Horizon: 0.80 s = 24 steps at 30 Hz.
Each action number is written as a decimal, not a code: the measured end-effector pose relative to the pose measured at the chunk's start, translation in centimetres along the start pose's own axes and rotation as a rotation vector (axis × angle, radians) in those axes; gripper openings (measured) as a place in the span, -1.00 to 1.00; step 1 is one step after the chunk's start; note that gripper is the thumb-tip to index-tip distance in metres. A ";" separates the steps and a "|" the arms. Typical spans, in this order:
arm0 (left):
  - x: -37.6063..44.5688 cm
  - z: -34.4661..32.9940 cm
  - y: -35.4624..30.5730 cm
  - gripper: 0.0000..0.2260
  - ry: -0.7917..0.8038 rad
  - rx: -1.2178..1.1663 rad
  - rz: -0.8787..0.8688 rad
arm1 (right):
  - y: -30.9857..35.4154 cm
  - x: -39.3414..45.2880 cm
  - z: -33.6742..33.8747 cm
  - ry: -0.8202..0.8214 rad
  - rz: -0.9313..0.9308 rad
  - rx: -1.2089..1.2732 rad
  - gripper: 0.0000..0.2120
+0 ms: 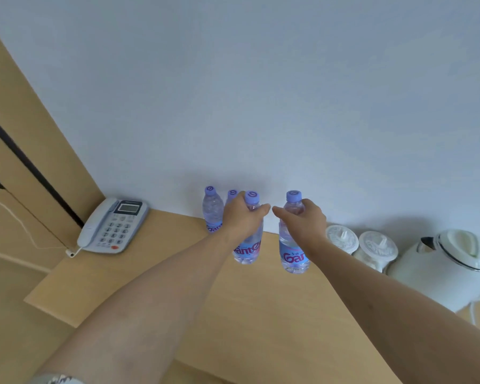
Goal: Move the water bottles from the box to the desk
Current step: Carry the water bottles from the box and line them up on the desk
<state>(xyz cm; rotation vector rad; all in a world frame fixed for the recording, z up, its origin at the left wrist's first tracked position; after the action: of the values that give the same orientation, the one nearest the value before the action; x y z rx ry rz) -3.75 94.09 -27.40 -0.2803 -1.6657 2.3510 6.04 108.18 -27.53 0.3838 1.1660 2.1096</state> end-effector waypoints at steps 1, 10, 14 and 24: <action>0.7 -0.6 0.8 -0.73 0.022 0.007 0.013 | -0.6 0.6 -0.4 0.009 -0.015 -0.005 -0.70; 4.4 -4.9 5.1 -0.71 0.095 -0.035 0.034 | -5.0 3.4 -2.7 -0.022 -0.068 -0.190 -0.63; 4.8 -5.5 6.6 -0.71 0.096 -0.035 -0.006 | -5.5 4.3 -3.2 -0.035 -0.083 -0.196 -0.66; 5.4 -5.7 7.7 -0.55 0.165 0.123 0.104 | -6.5 4.6 -2.9 -0.031 -0.117 -0.321 -0.60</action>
<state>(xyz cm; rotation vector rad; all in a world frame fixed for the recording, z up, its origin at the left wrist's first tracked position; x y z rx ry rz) -7.89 98.43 -36.63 -0.5325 -1.4575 2.4190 3.91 111.88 -34.81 0.1935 0.7934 2.1322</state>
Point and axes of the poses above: each hand's wrist, its own x-axis towards the middle knuckle, its own z-axis out of the back of the hand, y = z × x, the point moved 4 cm from there along x, towards the middle knuckle, and after that the axes turned 11 degrees about -x, right-handed, at the moved point
